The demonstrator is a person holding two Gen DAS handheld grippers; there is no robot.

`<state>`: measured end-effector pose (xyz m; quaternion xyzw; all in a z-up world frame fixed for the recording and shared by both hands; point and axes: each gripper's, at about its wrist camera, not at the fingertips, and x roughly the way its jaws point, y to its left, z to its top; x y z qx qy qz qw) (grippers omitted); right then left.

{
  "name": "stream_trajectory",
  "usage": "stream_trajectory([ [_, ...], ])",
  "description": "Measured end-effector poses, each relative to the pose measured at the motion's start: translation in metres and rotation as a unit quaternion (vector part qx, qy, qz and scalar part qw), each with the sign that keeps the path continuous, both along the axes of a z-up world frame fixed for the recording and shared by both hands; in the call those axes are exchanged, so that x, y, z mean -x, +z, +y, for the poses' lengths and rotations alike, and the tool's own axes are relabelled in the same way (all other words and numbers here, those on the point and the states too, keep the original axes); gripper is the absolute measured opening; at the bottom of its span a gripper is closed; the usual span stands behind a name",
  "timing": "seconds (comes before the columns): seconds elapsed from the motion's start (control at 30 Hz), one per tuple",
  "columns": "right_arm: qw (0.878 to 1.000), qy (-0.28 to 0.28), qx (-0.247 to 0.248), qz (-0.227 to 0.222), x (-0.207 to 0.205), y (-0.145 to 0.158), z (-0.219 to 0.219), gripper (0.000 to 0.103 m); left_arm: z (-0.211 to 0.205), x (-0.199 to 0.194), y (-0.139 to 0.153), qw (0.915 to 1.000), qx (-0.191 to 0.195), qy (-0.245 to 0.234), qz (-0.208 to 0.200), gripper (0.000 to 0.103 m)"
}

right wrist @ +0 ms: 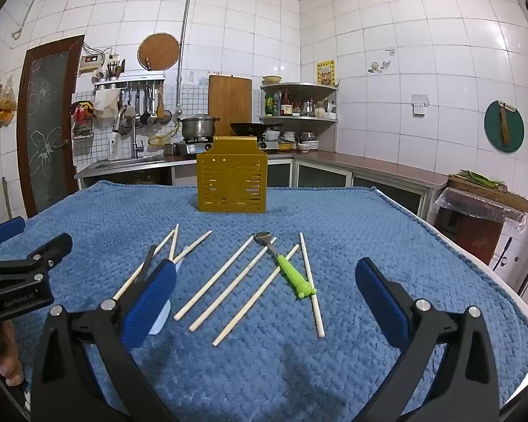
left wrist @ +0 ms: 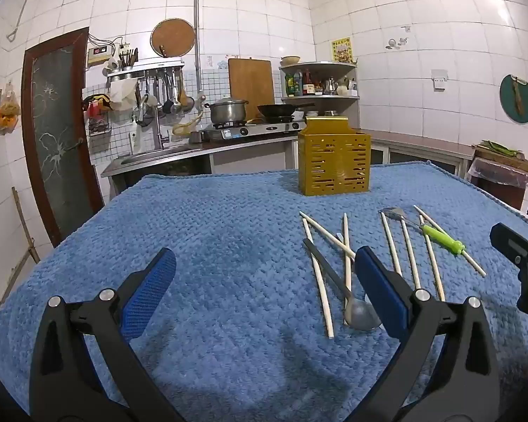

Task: Organize utensils

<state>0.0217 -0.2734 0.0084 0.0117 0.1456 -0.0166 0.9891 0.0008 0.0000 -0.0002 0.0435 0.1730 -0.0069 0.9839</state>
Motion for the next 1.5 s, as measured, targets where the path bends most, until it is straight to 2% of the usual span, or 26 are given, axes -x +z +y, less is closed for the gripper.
stream_trajectory([
  [1.5, 1.0, -0.003, 0.004, -0.012, 0.0047, 0.0021, 0.0003, 0.099, 0.0005, -0.0001, -0.0011, 1.0, 0.004, -0.003, -0.002, 0.098],
])
